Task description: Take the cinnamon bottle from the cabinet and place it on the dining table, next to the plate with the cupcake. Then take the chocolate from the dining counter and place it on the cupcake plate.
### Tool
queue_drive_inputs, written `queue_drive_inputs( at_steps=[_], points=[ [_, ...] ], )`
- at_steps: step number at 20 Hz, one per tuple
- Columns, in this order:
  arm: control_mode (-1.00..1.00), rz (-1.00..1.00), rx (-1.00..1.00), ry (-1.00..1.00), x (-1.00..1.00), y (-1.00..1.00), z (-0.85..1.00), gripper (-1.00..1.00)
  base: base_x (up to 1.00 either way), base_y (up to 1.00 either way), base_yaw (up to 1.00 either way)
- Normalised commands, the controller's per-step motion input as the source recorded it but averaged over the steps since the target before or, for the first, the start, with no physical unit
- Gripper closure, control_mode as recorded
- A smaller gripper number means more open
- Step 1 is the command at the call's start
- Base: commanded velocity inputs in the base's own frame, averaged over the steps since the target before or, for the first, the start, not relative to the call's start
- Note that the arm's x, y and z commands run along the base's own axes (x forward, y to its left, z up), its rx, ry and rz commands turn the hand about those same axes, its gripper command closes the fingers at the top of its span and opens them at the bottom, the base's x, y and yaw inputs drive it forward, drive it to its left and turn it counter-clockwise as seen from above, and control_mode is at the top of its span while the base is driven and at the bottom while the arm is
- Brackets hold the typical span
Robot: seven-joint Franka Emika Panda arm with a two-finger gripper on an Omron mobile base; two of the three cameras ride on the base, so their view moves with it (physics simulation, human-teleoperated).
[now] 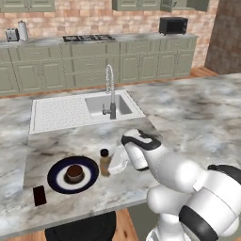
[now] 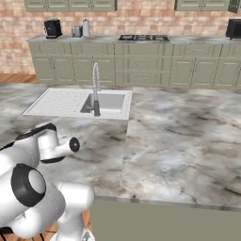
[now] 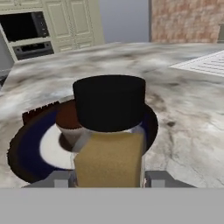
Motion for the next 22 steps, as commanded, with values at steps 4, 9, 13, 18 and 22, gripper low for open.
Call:
queue_drive_inputs(
  at_steps=[4,9,13,18,22],
  points=[
    [-1.00,0.00,0.00,0.00,-0.31,-0.08,0.44,-1.00,0.00,0.00,0.00],
    [-1.00,0.00,0.00,0.00,-0.22,-0.07,0.79,-1.00,0.00,0.00,0.00],
    [-1.00,0.00,-0.01,0.01,-0.29,-0.01,1.00,-1.00,0.00,0.00,0.00],
    [-1.00,-0.02,-0.06,0.05,-0.37,0.05,1.00,-1.00,0.00,0.00,0.00],
    [-1.00,-0.05,-0.15,0.14,-0.40,0.60,1.00,-1.00,0.00,0.00,0.00]
  ],
)
